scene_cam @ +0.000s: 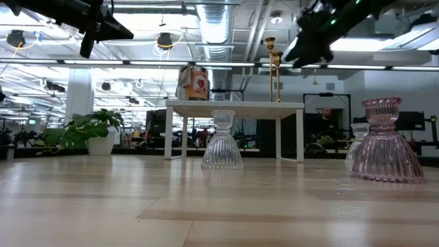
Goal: Pick & Place candle stick holders
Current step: Put the top transparent candle holder on the shelf
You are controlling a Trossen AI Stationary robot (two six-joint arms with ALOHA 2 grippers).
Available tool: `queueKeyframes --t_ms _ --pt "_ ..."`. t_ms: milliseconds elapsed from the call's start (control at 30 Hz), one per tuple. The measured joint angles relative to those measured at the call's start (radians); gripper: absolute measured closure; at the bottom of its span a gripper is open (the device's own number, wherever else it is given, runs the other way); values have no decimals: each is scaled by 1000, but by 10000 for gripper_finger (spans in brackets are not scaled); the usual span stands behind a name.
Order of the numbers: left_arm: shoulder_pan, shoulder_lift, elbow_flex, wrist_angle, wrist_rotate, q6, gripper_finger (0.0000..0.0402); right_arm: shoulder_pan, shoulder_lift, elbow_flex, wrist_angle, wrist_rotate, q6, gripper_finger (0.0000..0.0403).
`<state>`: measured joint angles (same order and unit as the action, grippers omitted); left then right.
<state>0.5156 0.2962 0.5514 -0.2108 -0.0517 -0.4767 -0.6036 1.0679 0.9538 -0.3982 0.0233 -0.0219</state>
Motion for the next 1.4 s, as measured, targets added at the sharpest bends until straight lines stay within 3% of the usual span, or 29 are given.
queueKeyframes --t_ms 233,367,467,633,833,1233,1400 --pt "0 0 0 2 0 0 396 82 -26 186 -550 193 67 133" --pt "0 0 0 2 0 0 396 106 30 242 -844 186 160 132" --pt "0 0 0 3 0 0 396 114 84 239 -972 155 177 132" --pt "0 0 0 3 0 0 396 102 169 232 -961 62 96 132" --pt "0 0 0 3 1 0 396 57 234 232 -991 56 30 132" --pt "0 0 0 3 63 0 396 12 235 232 -1014 55 -15 132" --pt "0 0 0 3 64 0 396 43 214 208 -1055 10 54 131"
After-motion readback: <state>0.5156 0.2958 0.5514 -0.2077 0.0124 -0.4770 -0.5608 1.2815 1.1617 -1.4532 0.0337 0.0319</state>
